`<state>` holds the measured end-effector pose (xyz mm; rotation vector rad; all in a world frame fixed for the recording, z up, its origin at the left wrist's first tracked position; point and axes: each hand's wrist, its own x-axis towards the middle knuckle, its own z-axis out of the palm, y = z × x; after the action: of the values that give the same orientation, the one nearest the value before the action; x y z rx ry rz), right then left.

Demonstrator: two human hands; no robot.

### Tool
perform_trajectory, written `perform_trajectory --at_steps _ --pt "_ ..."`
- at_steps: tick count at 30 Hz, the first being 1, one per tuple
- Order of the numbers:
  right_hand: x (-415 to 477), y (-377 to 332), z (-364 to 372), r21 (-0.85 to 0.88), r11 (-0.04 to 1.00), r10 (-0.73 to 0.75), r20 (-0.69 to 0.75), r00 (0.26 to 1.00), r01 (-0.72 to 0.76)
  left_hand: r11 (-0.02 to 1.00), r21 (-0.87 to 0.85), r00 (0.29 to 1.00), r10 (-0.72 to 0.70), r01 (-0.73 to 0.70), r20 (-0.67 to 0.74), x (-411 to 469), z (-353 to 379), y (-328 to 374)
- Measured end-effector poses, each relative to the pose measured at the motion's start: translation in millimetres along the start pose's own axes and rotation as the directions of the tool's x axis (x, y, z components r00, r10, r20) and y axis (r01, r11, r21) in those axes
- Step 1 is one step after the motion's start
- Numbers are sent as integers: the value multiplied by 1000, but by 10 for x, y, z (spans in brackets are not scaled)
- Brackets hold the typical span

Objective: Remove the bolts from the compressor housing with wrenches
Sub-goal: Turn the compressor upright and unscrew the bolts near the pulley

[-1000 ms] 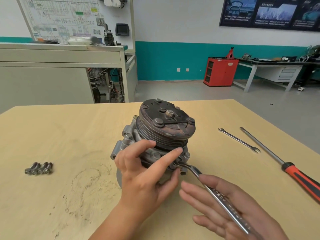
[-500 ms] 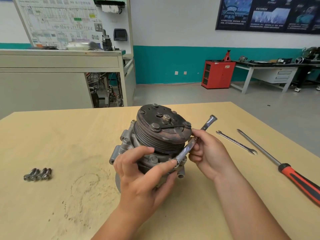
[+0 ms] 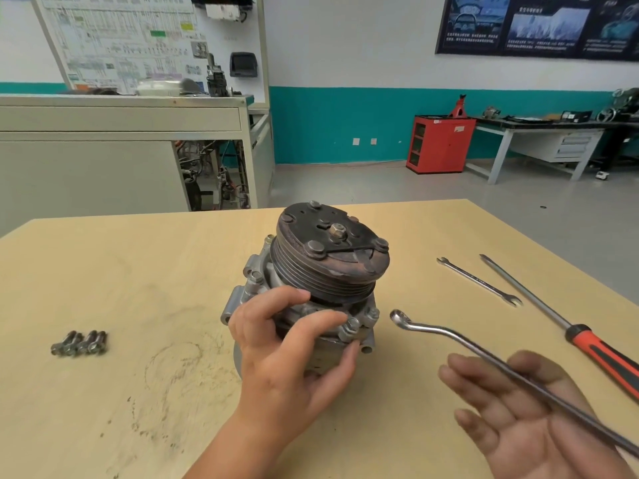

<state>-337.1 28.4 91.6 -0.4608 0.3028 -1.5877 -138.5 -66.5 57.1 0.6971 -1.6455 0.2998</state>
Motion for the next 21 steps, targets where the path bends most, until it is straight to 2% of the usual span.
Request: perform_trajectory --at_steps 1,2,3,4,5,7,8,9,11,12,14,15,16,17,18,19,21 --pt "-20 -12 106 -58 995 76 -12 997 -76 1000 1 1000 -4 4 -3 1 0 -1" --pt "-48 -12 171 -186 975 113 -37 993 -118 1000 1 1000 -5 5 -7 2 -3 -4" --pt "-7 -26 202 -271 949 166 -2 986 -160 1000 -2 1000 -4 4 -10 3 -7 -8" --pt "-40 128 174 -462 883 14 208 978 85 1000 -7 1000 -4 4 -13 3 -10 -12" --pt "-41 257 209 -491 863 7 251 968 121 1000 -14 1000 -5 5 -14 3 -14 -14" --pt "-42 381 368 -642 757 -61 110 992 118 1000 -26 1000 -5 4 -12 0 -23 -18" --pt "-78 449 312 -725 675 -75 115 991 135 1000 -27 1000 -5 4 -11 -1 -25 -18" --pt "-61 406 225 -775 623 -21 124 992 110 1000 -25 1000 -5 4 -10 -1 -26 -16" --pt "-40 403 148 -777 628 41 95 995 48 1000 -7 1000 2 -2 -4 8 -26 -8" --pt "-50 387 154 -806 586 68 148 987 81 1000 12 1000 10 -10 2 14 -25 -2" --pt "-54 410 155 -874 458 19 194 981 164 998 52 999 28 -29 19 26 -18 14" --pt "-85 422 130 -883 441 12 183 983 159 997 64 999 31 -33 24 31 -16 21" --pt "-87 416 87 -873 451 20 219 976 187 997 72 999 30 -32 26 33 -14 24" --pt "-34 400 61 -840 507 7 227 974 192 997 76 999 26 -28 24 35 -12 26" --pt "13 367 17 -747 643 12 231 973 169 997 76 1000 19 -21 19 35 -9 31" --pt "89 337 -12 -606 785 -24 180 983 130 997 74 1000 12 -13 15 34 -7 38" --pt "302 329 -56 -422 904 -101 -44 994 74 998 62 1000 10 -11 9 33 -8 47"
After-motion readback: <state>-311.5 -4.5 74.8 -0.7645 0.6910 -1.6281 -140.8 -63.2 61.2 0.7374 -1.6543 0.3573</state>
